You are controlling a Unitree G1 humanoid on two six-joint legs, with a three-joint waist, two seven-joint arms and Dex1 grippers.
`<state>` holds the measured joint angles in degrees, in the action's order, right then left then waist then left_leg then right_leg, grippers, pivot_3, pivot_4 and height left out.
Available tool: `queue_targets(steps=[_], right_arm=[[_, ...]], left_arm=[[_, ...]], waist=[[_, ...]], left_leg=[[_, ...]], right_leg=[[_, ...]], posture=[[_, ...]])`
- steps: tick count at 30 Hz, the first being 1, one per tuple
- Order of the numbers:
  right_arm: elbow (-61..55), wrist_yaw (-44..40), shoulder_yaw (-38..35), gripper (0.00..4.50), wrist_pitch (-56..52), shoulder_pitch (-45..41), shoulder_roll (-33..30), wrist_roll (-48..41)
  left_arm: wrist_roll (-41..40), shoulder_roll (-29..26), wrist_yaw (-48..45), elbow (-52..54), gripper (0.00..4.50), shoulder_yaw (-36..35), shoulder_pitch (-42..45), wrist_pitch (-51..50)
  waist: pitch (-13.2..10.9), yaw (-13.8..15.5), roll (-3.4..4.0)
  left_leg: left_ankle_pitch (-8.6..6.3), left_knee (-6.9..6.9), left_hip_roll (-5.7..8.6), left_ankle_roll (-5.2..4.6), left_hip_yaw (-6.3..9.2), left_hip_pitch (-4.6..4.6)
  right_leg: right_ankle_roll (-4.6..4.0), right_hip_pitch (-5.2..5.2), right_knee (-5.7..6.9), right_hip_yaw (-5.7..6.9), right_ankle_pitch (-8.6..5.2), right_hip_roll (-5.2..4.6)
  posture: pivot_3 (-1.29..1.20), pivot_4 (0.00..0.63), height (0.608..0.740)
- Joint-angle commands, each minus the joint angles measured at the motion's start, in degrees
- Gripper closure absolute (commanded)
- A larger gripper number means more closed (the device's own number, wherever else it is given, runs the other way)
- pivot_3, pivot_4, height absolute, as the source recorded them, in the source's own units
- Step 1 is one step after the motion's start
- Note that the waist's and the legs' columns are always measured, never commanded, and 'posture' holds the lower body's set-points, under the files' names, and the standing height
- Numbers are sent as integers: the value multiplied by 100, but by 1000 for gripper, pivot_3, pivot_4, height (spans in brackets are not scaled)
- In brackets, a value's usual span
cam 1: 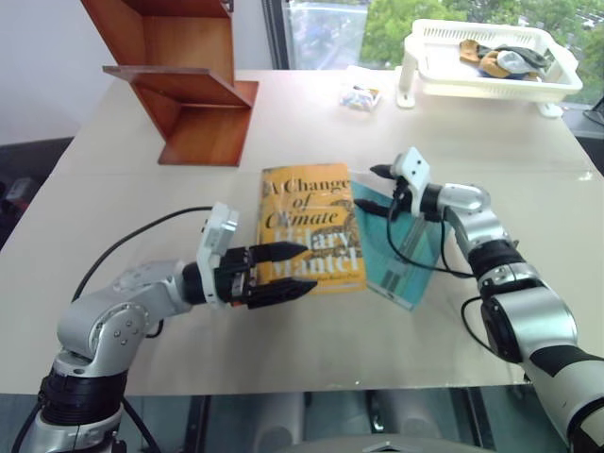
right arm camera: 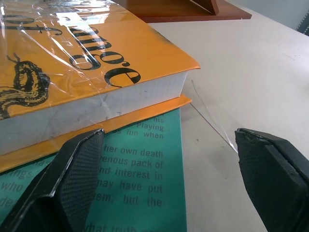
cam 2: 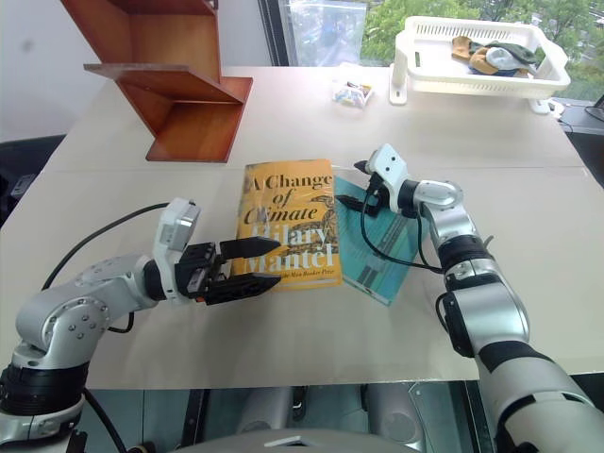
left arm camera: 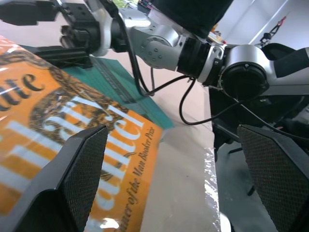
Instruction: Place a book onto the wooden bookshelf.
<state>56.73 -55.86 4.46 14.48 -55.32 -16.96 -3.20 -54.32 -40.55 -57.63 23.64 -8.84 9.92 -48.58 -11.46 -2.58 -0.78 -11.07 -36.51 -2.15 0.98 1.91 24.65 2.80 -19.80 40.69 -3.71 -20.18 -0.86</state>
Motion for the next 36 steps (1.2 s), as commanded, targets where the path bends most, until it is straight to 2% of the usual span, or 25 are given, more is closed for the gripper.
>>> queue_targets(steps=[1,5,8,12,17,21,27,30,36], right_arm=[[-213,-114,-170,65,84,-112,-232,-93],[-826,-525,-324,65,-154,115,-637,-365],[-1747,-1123,-477,65,-738,503,-1082,-823],[-3047,-1692,-739,65,-1700,1077,-1726,-1476],[-4864,-2132,-1217,65,-3267,2026,-2690,-2555],[-5938,-2106,-1712,65,-4201,2675,-3232,-3324],[-6535,-1648,-2098,65,-4579,3059,-3444,-3610],[-6782,-1433,-2255,65,-4752,3148,-3430,-3824],[-6889,-1242,-2337,65,-4833,3265,-3469,-3930]], left_arm=[[-228,-105,-3,149,0,-280,10,35],[-455,-291,57,-73,0,-778,16,-26],[-638,-441,84,-598,0,-1145,130,-172],[-263,-717,-63,-1335,0,-1127,329,-99],[387,-784,-185,-2940,0,-1012,1058,272],[922,-733,-113,-4667,0,-828,1940,348],[1129,-656,-696,-6125,0,-362,2954,-802],[1387,-397,-954,-6749,0,-82,3373,-946],[1601,38,-1551,-7940,0,-8,4005,-1411]], waist=[[0,3,0],[-2,27,2],[-2,27,2],[-4,27,5],[-6,31,8],[-6,31,7],[-6,10,5],[-6,34,5],[-8,40,1]], left_leg=[[0,0,0,0,0,0],[0,0,1,-1,3,5],[-1,4,1,-2,3,4],[-1,8,2,-2,5,7],[-2,8,2,-3,4,5],[-2,8,3,-3,4,7],[-2,6,5,-4,-3,9],[-2,6,4,-3,-2,12],[-2,2,8,-3,-6,21]], right_leg=[[0,0,0,0,0,0],[0,-2,-4,3,0,-3],[0,1,-11,4,0,-4],[0,0,-12,7,0,-5],[0,0,-12,6,-1,-4],[0,1,-15,8,-1,-3],[1,-3,-15,1,-1,-1],[1,-3,-14,10,-1,4],[1,-3,-17,18,-1,4]], posture=[[0,150,740],[0,150,740],[0,150,740],[0,150,740],[0,150,740],[0,150,740],[0,150,740],[0,150,740],[0,150,740]])
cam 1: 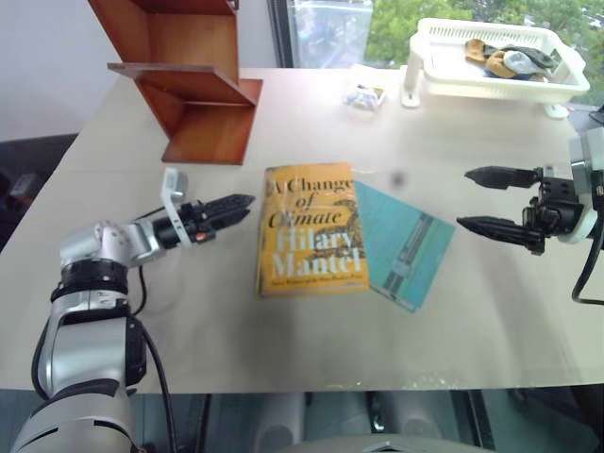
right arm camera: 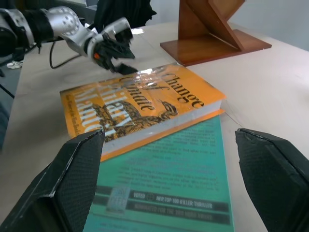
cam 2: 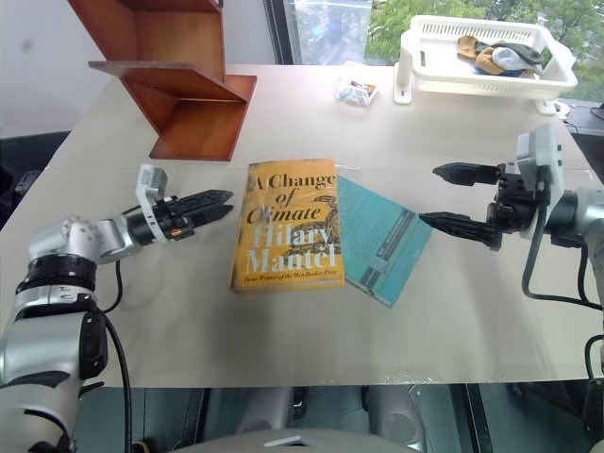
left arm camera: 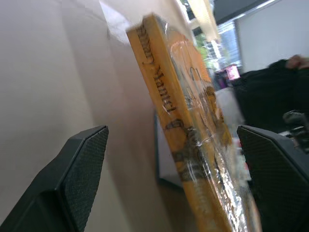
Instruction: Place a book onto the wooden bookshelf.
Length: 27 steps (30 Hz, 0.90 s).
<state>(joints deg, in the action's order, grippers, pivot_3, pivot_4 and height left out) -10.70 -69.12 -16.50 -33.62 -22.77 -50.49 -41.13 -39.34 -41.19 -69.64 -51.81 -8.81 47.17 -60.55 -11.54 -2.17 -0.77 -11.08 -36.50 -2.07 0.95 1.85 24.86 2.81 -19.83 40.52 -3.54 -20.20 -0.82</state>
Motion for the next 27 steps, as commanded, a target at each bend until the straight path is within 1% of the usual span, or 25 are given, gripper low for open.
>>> queue_targets(steps=[1,3,9,18,19,21,22,24,25,26,27], right_arm=[[-134,84,-236,65,-13,14,-128,-120],[-121,87,-235,65,-2,17,-160,-109],[-179,131,-329,65,-43,50,-293,-181],[-365,234,-532,65,-69,345,-390,-312],[-389,244,-558,0,-74,382,-395,-326],[-429,262,-611,0,-90,445,-405,-361],[-434,264,-639,0,-97,469,-412,-375],[-433,269,-672,0,-103,494,-420,-385],[-436,264,-690,0,-103,511,-424,-390],[-422,256,-700,0,-102,519,-427,-392],[-416,248,-713,0,-98,534,-432,-396]], left_arm=[[182,166,-448,-498,0,42,343,-195],[392,287,-671,-688,0,170,467,-106],[843,559,-880,-1422,0,116,921,254],[1343,762,-1159,-1866,0,105,1250,498],[1364,775,-1162,-1887,507,75,1269,500],[1412,794,-1175,-1930,1094,33,1300,516],[1434,788,-1190,-1955,1629,13,1306,541],[1471,778,-1201,-1991,2391,-39,1313,586],[1488,771,-1212,-1994,2914,-70,1325,570],[1501,735,-1239,-1999,3254,-117,1319,566],[1513,705,-1272,-1994,3841,-150,1314,540]], waist=[[0,-3,0],[0,-7,0],[0,-6,0],[0,-4,0],[0,-3,0],[-1,-4,-1],[-1,-4,-1],[-1,-4,-1],[-1,-4,-1],[-1,-5,-1],[-1,-5,-1]], left_leg=[[0,0,0,0,-1,-1],[0,0,1,0,-3,-1],[1,0,3,1,-4,-1],[0,-1,2,1,-4,1],[1,-1,2,1,-4,1],[1,-2,2,1,-4,1],[0,-2,2,1,-4,2],[0,-2,2,1,-3,2],[1,-2,2,1,-3,2],[1,-2,2,1,-3,1],[1,-2,2,1,-3,1]], right_leg=[[0,0,1,0,0,0],[0,0,1,1,0,1],[0,1,1,3,0,2],[0,2,0,5,0,1],[0,2,1,4,0,1],[0,2,1,5,0,1],[0,2,1,5,0,1],[0,2,1,6,0,1],[0,2,1,6,0,1],[0,2,1,6,0,1],[0,3,2,6,0,1]], posture=[[0,150,740],[0,150,740],[0,150,740],[0,150,740],[0,150,740],[0,150,740],[0,150,740],[0,150,740],[0,150,740],[0,150,740],[0,150,740]])
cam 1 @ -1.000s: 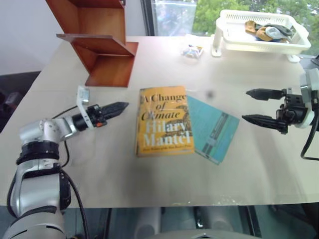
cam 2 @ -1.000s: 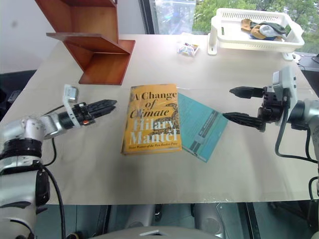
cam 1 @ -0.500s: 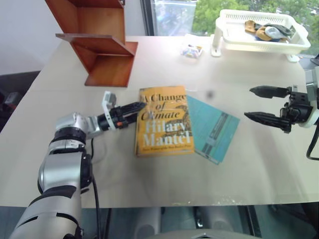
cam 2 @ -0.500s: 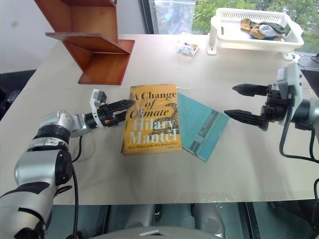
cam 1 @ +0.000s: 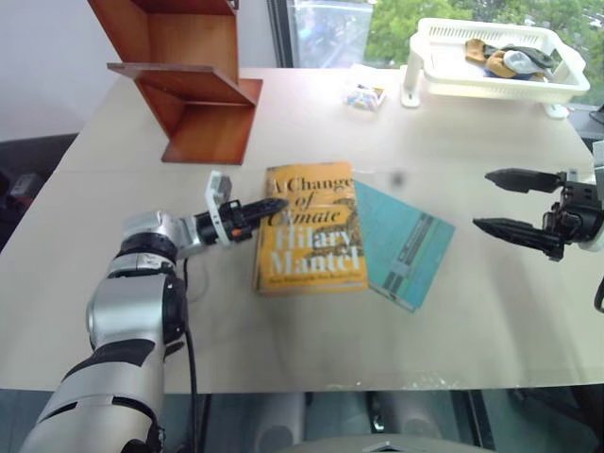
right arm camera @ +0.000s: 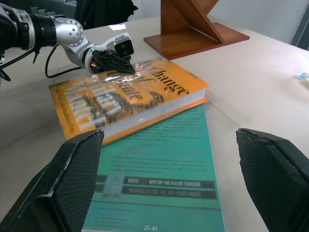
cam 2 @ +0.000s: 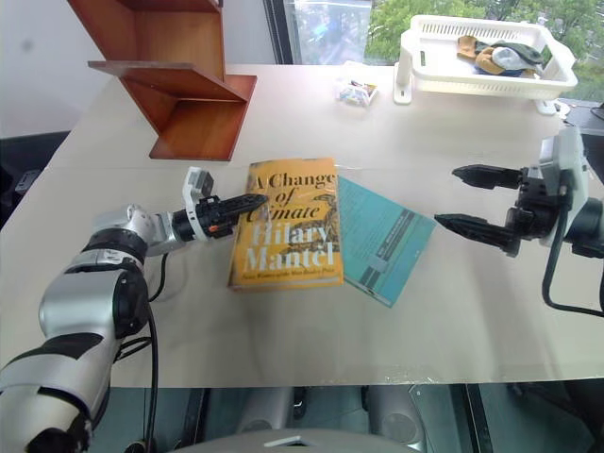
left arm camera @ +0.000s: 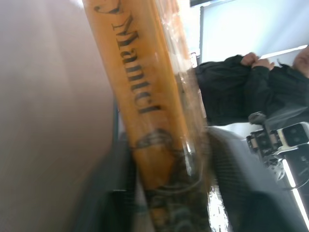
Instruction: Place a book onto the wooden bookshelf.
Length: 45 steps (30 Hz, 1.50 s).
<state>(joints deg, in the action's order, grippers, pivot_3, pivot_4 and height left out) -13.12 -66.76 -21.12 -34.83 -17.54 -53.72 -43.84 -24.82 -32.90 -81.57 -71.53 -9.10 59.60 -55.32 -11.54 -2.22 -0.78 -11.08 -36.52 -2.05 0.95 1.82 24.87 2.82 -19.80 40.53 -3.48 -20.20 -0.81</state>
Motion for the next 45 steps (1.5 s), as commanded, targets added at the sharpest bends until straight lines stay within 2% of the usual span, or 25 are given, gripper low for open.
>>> queue_targets(steps=[1,10,16,22,26,32,40,45], right_arm=[[-169,7,-258,0,26,21,-113,-129],[39,-74,-120,0,146,-98,-99,-42],[306,-163,13,0,252,-313,-34,26],[555,-198,164,0,433,-568,104,120],[636,-201,193,0,483,-655,178,107],[814,-66,-116,0,219,-891,449,-453],[1008,-7,-730,0,-345,-1069,641,-1587],[1199,-123,-933,0,-657,-1129,587,-2065]], left_arm=[[71,-145,-102,-18,4118,-145,67,0],[-13,-420,-688,424,4214,-253,22,-362],[-435,-694,-877,1814,4214,-421,196,-561],[-799,-790,-166,3643,4214,-788,623,49],[-764,-600,737,3995,4214,-1046,1290,1003],[-296,-415,1663,4473,4214,-822,2064,2661],[1793,-953,2150,4258,4214,422,2365,6169],[2884,-1406,2470,3655,4214,1027,2446,7632]], waist=[[0,-3,0],[-1,-11,0],[-6,-5,-10],[-9,2,-14],[-9,8,-14],[-15,8,-25],[-14,8,-20],[-14,11,-19]], left_leg=[[0,0,0,0,0,0],[0,-1,-1,0,0,1],[1,-3,-5,1,3,4],[1,-3,-6,2,9,8],[1,-6,-5,2,7,7],[1,-6,-5,2,5,9],[15,4,-4,24,-4,12],[2,6,-1,3,-8,13]], right_leg=[[0,0,0,0,0,0],[0,-2,2,0,0,2],[0,-1,2,5,0,0],[0,-1,-2,8,0,-4],[0,1,-3,9,0,-5],[0,1,-4,9,0,-4],[0,2,-28,3,1,0],[0,2,-35,0,1,0]], posture=[[0,150,740],[0,150,740],[0,150,740],[0,150,740],[0,150,740],[0,150,740],[0,150,740],[0,150,740]])
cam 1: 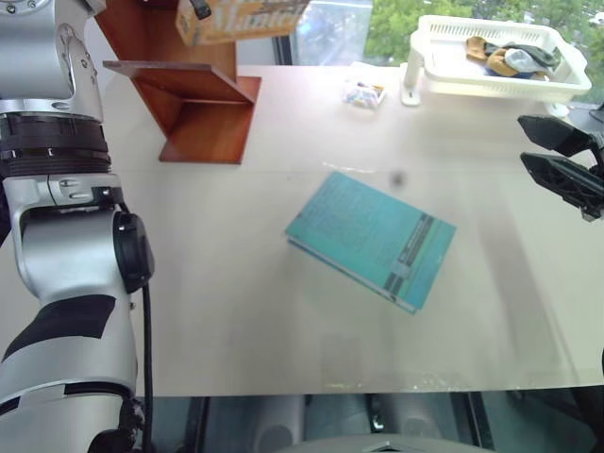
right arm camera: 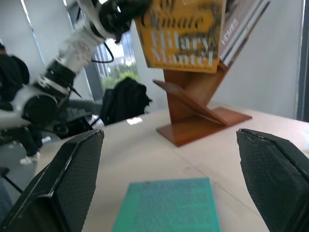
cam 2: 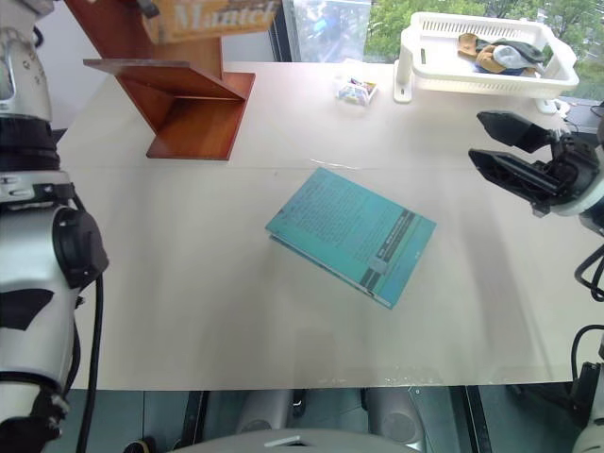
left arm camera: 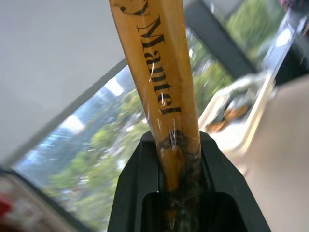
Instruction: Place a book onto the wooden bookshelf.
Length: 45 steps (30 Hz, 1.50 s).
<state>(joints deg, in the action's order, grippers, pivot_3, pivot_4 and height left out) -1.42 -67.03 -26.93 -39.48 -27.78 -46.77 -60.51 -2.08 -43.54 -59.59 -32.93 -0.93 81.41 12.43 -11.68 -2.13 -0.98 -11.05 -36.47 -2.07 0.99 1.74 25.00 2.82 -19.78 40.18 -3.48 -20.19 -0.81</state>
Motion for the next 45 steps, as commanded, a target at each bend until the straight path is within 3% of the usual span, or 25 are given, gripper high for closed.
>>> queue_targets(steps=[1,8,15,25,29,35,36,40,42,45], right_arm=[[70,-146,-368,0,-280,-101,-155,-468],[251,-321,-252,0,-172,-155,-224,-280],[389,-413,-181,0,-44,-261,-146,-126],[398,-435,-256,0,78,-206,-108,-44],[358,-381,-316,0,106,-162,-90,-58],[306,-331,-345,0,158,-100,-60,-41],[308,-326,-348,0,163,-91,-62,-43],[291,-294,-339,0,184,-66,-65,-65],[286,-277,-339,0,188,-65,-65,-73],[287,-255,-333,0,197,-68,-62,-71]], left_arm=[[834,-449,348,-329,4214,333,275,1052],[2130,-1057,1150,-1394,4214,971,495,2168],[3069,-1329,1802,-2349,4214,1532,773,2583],[3449,-1191,2270,-3147,4214,1865,874,2815],[3619,-1167,2384,-3329,4214,2003,921,2727],[3834,-1145,2396,-3476,4214,2195,1033,2508],[3868,-1148,2392,-3493,3188,2214,1048,2455],[3981,-1178,2363,-3556,1327,2278,1073,2292],[4019,-1192,2421,-3556,164,2310,1078,2250],[4113,-1233,2555,-3554,67,2351,1097,2172]], waist=[[0,2,0],[-1,-3,1],[-1,-4,1],[-1,0,1],[-1,-8,1],[-1,-38,1],[-1,-39,1],[-1,-32,1],[-1,-25,1],[-1,-23,1]], left_leg=[[-1,0,1,-1,0,1],[-3,3,2,-5,1,4],[-4,4,3,-7,5,16],[-3,2,1,-7,9,28],[12,-44,3,17,6,122],[14,-70,6,9,2,141],[5,-74,6,-7,2,141],[6,-78,7,-8,-1,141],[6,-84,8,-9,-1,141],[7,-93,8,-12,-2,141]], right_leg=[[0,0,-1,0,0,0],[0,-3,-5,3,0,1],[0,-8,-14,9,0,0],[0,-20,-8,16,0,-2],[0,-128,58,12,0,-2],[1,-151,89,8,0,3],[1,-151,93,8,0,3],[0,-159,114,3,0,4],[0,-163,129,3,0,4],[0,-165,144,0,0,3]], posture=[[0,150,740],[0,150,740],[0,150,740],[0,150,740],[0,150,740],[0,150,740],[0,150,740],[0,150,740],[0,150,740],[0,150,740]])
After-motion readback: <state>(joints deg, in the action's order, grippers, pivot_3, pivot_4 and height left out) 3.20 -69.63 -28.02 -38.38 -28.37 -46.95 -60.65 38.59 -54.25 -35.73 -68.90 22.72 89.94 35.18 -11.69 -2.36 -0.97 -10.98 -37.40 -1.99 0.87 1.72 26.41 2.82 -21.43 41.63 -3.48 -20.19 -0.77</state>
